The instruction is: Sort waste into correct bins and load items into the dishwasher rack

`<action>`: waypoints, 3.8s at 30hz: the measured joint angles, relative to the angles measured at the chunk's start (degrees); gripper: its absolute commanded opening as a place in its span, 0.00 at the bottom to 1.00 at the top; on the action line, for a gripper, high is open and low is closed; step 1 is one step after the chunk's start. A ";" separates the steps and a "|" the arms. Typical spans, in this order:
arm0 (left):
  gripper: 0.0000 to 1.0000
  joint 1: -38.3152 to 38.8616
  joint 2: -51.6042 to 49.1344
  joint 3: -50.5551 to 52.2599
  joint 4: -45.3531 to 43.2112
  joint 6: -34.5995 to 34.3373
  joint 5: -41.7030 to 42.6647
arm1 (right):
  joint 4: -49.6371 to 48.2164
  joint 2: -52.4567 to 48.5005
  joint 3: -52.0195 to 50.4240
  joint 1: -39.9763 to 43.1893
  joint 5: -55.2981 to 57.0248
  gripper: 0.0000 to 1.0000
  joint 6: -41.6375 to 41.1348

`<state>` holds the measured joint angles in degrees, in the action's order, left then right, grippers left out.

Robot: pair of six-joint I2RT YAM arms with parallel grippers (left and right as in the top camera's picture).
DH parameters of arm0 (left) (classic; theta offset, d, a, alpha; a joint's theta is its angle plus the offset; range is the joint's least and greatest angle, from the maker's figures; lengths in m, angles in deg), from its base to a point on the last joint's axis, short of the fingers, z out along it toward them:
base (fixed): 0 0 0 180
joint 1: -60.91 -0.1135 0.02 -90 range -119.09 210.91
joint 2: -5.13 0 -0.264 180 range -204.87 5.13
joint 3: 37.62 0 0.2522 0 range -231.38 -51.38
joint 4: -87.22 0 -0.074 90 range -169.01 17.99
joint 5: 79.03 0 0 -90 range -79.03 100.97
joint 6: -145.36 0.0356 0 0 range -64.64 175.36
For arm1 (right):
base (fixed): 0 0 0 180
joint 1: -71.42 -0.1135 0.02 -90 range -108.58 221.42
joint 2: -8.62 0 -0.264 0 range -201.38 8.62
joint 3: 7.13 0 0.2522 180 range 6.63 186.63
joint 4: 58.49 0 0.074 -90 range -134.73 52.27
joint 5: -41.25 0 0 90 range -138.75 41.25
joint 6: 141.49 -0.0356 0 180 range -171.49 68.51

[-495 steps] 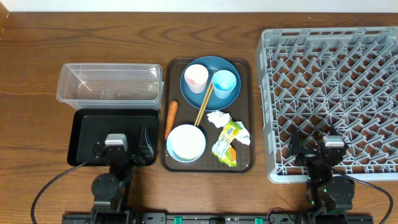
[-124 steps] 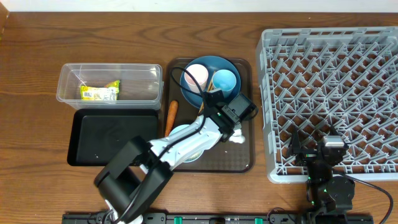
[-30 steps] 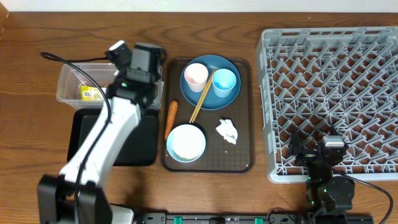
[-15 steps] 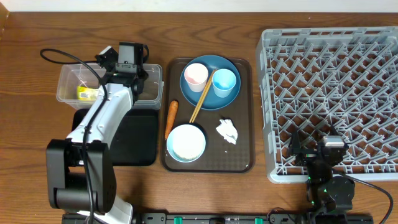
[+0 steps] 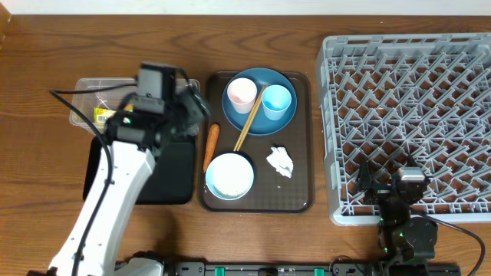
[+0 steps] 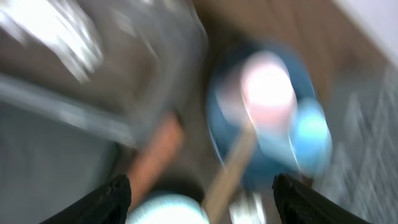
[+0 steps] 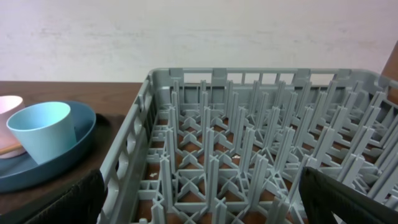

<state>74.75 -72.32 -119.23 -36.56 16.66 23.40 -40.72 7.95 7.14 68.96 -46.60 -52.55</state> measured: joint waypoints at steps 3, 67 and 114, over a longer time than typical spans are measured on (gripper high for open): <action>0.75 6.80 0.24 0.00 3.41 0.00 5.09 | 0.02 0.00 0.00 0.00 0.00 0.99 0.00; 0.66 40.81 -24.70 0.00 -10.58 -9.53 -17.16 | 0.02 0.00 0.00 0.00 0.00 0.99 0.00; 0.06 40.81 -31.26 0.00 -13.49 -10.19 -23.80 | 0.02 0.00 0.00 0.00 0.00 0.99 0.00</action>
<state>115.56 -103.57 -119.23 -50.04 6.48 -0.40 -40.70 7.95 7.14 68.96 -46.60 -52.55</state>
